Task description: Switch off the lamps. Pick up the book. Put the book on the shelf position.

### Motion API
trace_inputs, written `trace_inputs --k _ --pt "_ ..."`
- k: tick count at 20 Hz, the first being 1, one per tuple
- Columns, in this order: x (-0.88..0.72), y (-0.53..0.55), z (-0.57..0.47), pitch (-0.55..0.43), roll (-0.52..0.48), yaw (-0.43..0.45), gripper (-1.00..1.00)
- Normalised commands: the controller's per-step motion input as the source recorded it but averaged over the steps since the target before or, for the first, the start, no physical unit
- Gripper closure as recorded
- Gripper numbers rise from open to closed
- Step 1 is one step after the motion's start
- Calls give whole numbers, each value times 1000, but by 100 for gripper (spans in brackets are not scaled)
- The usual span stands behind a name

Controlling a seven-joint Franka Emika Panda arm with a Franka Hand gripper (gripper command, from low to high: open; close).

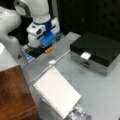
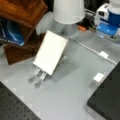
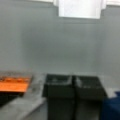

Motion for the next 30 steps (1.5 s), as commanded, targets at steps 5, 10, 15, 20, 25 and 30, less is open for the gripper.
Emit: trace_inputs --k 5,10,15,20,25,30 --pt "53 35 186 115 8 -3 -100" --pt "139 37 140 150 -15 -10 -100" --pt "191 -29 155 212 -115 19 -100" --pt "355 -72 271 368 -305 4 -100" --pt "628 -10 395 501 -397 -57 -100" --pt "810 22 405 569 -400 -88 -100"
